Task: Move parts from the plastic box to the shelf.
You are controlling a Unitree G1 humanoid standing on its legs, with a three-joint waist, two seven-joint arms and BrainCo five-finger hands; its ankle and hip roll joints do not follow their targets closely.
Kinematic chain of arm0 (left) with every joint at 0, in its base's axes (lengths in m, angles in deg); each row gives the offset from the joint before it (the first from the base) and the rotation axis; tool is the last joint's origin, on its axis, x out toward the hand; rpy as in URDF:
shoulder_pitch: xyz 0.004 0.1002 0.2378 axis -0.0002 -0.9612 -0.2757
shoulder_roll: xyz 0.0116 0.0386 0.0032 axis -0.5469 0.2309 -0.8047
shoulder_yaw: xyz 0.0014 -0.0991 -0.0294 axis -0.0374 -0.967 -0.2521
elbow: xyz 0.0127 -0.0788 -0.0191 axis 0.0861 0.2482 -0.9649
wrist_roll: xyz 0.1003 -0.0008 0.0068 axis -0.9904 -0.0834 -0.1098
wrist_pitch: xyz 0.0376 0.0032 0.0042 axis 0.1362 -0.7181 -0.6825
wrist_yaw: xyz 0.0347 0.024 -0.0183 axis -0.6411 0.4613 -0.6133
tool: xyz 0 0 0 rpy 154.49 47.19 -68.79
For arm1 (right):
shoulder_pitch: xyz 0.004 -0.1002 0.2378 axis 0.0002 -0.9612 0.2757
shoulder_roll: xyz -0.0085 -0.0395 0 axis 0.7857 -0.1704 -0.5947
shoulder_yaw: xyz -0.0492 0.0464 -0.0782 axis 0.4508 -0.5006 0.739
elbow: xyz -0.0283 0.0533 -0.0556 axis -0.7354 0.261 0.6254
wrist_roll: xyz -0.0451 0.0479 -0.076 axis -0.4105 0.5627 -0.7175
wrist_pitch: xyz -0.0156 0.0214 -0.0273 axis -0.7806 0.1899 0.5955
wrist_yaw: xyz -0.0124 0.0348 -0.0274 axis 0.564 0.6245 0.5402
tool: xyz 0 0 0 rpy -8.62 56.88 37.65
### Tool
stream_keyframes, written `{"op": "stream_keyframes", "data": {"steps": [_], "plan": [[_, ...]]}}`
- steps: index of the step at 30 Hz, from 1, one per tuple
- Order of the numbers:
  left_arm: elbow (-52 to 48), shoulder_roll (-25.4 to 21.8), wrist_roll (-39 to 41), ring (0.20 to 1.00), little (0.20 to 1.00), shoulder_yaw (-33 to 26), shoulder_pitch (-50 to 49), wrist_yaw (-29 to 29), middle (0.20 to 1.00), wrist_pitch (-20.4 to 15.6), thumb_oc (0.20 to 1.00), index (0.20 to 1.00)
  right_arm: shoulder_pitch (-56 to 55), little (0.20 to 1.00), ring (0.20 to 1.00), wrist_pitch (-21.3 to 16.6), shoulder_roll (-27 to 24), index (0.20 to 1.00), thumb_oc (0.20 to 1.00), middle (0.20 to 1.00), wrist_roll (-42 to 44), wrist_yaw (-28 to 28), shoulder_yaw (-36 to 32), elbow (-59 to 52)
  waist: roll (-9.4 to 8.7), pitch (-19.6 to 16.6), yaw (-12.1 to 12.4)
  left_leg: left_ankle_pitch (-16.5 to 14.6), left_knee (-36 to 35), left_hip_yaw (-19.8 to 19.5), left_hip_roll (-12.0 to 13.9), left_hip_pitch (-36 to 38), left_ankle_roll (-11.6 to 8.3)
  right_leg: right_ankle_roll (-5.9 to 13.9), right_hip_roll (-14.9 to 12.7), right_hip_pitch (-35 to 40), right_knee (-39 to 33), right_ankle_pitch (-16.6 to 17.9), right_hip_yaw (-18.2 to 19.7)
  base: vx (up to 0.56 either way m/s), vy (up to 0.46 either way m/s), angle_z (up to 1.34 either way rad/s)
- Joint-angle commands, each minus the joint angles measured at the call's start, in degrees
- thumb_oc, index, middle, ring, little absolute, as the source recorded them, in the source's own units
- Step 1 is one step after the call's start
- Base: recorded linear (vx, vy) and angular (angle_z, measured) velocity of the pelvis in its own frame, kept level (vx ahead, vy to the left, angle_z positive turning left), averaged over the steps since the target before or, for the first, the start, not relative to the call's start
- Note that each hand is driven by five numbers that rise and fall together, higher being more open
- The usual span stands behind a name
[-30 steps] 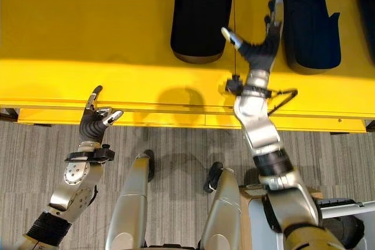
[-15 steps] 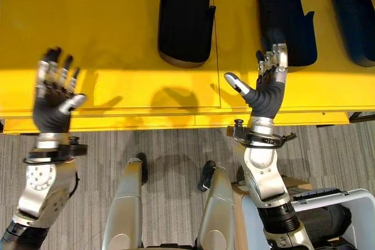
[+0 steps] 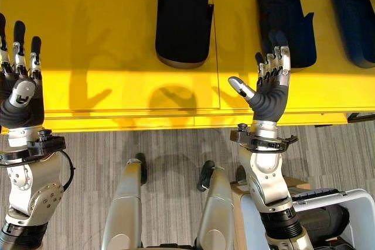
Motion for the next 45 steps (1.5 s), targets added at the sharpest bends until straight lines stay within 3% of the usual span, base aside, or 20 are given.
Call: {"op": "stream_keyframes", "data": {"steps": [1, 5, 13, 23, 45], "plan": [[-0.92, -2.50, -11.47, 1.000, 1.000, -0.66, 2.57, 4.94, 1.000, -1.80, 1.000, 1.000, 0.95, 1.000, 1.000, -4.88, -1.13, 1.000, 1.000, 1.000, 1.87, 0.39, -1.18, -4.40, 0.56, -3.58, 0.26, 1.99, -4.44, -1.77, 5.06, 0.90, -2.82, 2.52, -0.94, 4.12, -3.82, 1.34, 2.49, 0.00, 0.000, 0.00], [6.62, -3.83, -19.30, 1.000, 1.000, 2.58, 7.82, 10.03, 1.000, 1.04, 1.000, 1.000, 2.09, 1.000, 1.000, -4.88, -1.55, 1.000, 1.000, 1.000, 3.04, 0.17, 0.14, -3.83, 0.40, -3.65, -0.68, 2.04, -4.06, -1.43, 5.41, 0.78, -2.83, 2.59, -0.77, 3.63, -3.66, 1.54, 3.02, 0.00, 0.017, -0.05], [21.09, -2.87, -23.77, 1.000, 1.000, 6.32, 15.68, 15.21, 1.000, 4.50, 1.000, 1.000, 4.03, 1.000, 1.000, -4.77, -0.99, 1.000, 1.000, 1.000, 3.69, -1.23, 0.90, -2.67, 0.05, -3.58, -2.05, 1.95, -3.47, -0.88, 6.01, 0.67, -2.83, 2.63, -0.28, 2.86, -3.75, 1.82, 3.84, 0.00, 0.015, -0.09], [36.80, -1.92, -23.20, 1.000, 1.000, 10.62, 23.06, 16.06, 1.000, 7.73, 1.000, 1.000, 5.31, 1.000, 1.000, -4.29, -0.91, 1.000, 1.000, 1.000, 4.75, -1.30, 2.11, -1.44, -0.22, -3.80, -3.72, 1.99, -2.89, -0.32, 6.64, 0.39, -3.02, 2.70, 0.06, 2.13, -3.62, 2.13, 4.87, 0.00, 0.014, -0.08], [50.53, 3.51, -21.11, 1.000, 1.000, 20.02, 32.07, 14.39, 1.000, 9.63, 1.000, 1.000, 2.95, 1.000, 1.000, -5.32, -1.11, 1.000, 1.000, 1.000, 6.06, -0.34, 3.13, -3.26, -0.77, -3.91, -6.38, 2.13, -2.38, -0.05, 7.34, -0.69, -3.26, 2.81, 0.71, 0.66, -3.42, 2.46, 5.53, 0.00, 0.001, -0.02]]}}
